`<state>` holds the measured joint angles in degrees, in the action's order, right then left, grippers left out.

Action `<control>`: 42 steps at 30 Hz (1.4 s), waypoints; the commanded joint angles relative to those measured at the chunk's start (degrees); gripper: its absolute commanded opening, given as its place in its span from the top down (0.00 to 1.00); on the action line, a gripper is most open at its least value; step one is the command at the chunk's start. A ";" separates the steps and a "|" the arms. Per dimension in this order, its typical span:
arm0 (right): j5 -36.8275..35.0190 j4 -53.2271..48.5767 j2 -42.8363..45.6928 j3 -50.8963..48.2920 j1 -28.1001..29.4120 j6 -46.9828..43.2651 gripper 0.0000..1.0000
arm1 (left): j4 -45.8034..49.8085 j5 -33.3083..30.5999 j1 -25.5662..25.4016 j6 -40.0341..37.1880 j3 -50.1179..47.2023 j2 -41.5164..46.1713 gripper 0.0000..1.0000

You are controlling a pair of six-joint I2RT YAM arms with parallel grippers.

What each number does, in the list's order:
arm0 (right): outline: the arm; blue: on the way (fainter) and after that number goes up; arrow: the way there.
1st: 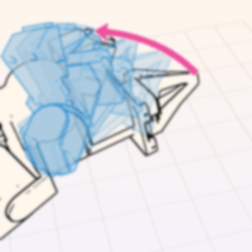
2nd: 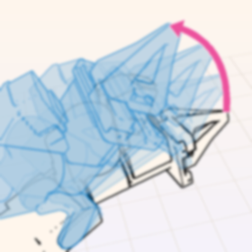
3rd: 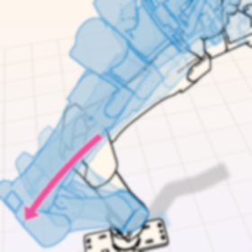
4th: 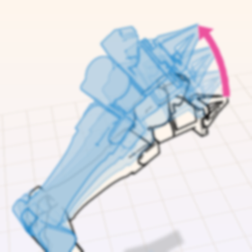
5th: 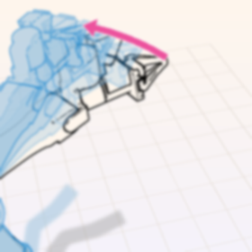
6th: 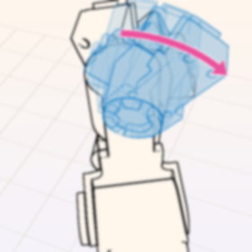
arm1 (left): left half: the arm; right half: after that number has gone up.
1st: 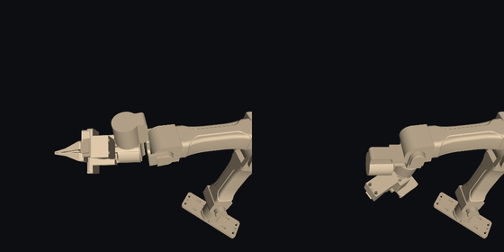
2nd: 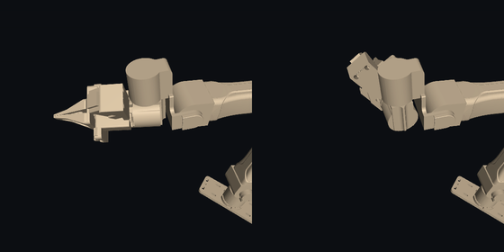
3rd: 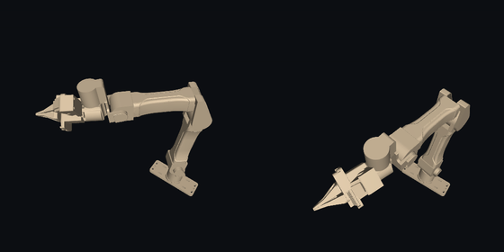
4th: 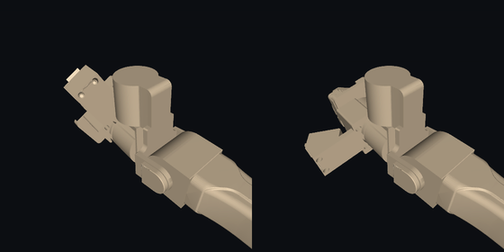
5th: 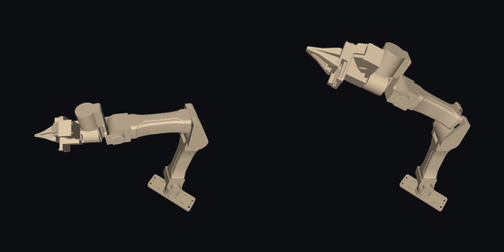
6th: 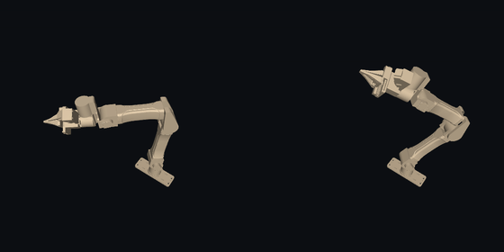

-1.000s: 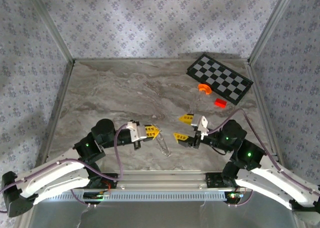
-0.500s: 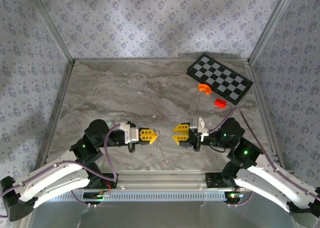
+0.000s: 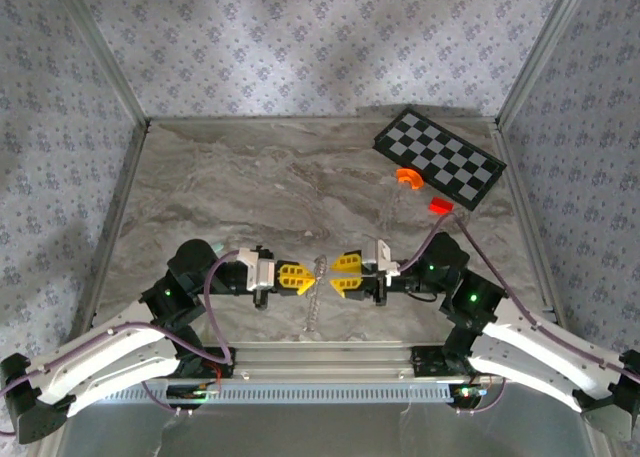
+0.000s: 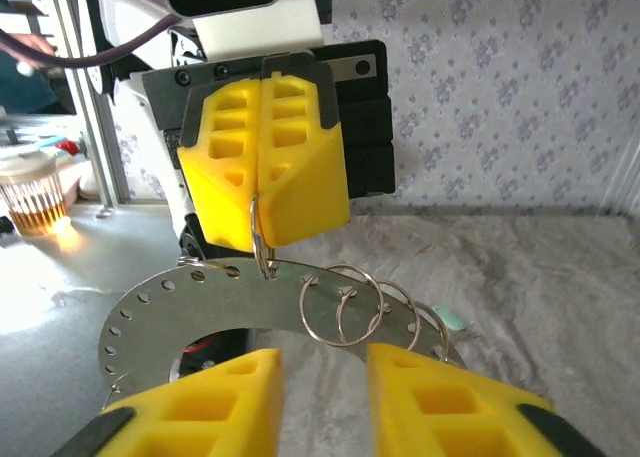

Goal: Put the keys on the keyring

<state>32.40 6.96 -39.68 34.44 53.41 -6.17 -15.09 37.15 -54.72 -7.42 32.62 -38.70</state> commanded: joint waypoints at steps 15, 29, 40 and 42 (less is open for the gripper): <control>-1.41 -2.34 -1.56 3.21 -2.32 3.10 0.50 | 0.43 -6.13 0.65 -0.62 0.86 2.31 1.00; -4.04 -4.09 1.62 1.32 0.44 3.73 0.41 | 2.68 -15.62 0.65 -1.02 1.99 0.22 1.00; -12.59 -2.83 1.27 -0.44 0.17 4.55 0.43 | 2.09 -17.33 0.63 -1.08 2.01 -2.12 1.00; -14.28 -5.09 -0.69 0.85 -0.86 5.21 0.42 | 2.47 -16.90 0.64 -1.37 2.09 -2.35 1.00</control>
<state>22.33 3.95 -39.09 34.11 53.39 -2.26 -10.66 20.36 -54.37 -7.92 32.62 -41.36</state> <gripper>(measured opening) 0.576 0.045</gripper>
